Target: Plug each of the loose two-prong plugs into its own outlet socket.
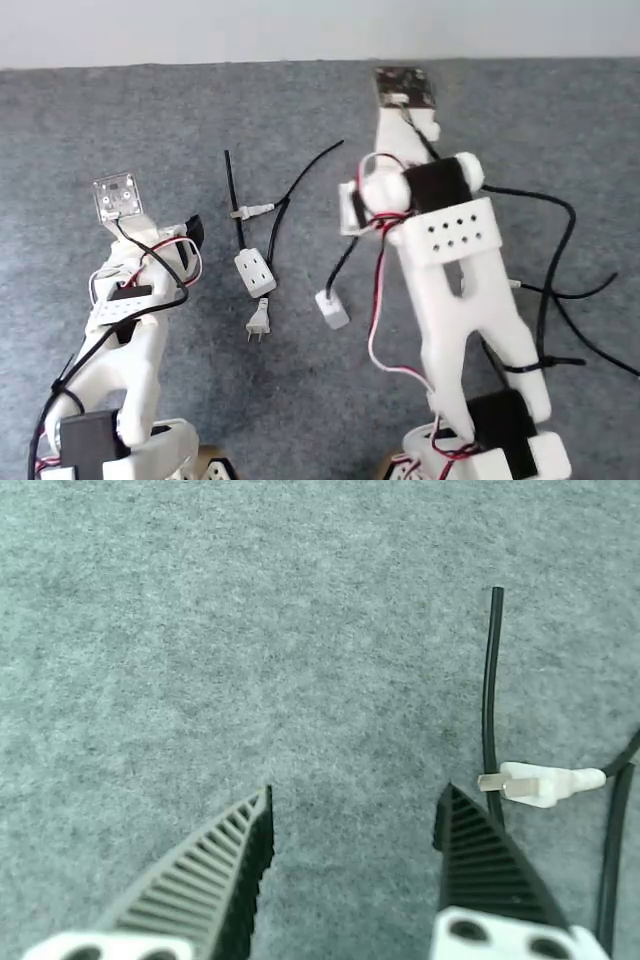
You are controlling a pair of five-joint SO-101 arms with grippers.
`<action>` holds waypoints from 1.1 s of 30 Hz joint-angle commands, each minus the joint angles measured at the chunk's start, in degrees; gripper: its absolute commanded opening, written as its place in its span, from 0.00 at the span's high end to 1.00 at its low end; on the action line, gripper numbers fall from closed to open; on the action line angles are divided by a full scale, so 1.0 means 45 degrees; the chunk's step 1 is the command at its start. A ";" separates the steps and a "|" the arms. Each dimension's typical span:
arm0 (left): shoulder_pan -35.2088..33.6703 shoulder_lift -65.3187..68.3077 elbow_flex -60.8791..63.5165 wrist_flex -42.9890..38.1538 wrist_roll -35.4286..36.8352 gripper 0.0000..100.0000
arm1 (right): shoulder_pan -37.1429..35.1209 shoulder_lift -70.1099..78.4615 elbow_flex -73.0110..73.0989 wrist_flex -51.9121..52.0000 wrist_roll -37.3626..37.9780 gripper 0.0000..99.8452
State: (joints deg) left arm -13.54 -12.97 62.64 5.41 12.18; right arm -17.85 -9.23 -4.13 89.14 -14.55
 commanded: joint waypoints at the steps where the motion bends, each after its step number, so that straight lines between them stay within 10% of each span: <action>1: -0.0078 -0.0039 -0.0557 0.0000 0.0059 0.75 | 0.1280 -0.0537 0.1856 -0.1748 0.1153 0.99; 15: -0.0059 -0.0039 -0.0557 0.0000 0.0059 0.75 | 0.5304 -0.0400 0.4142 -0.5343 0.3028 0.99; 33: -0.0039 -0.0039 -0.0557 0.0020 0.0059 0.75 | 0.4405 -0.0381 0.8537 -1.2532 0.4650 0.99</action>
State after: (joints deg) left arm -13.54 -12.97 62.64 5.41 12.18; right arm 2.64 -9.23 31.74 40.00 4.09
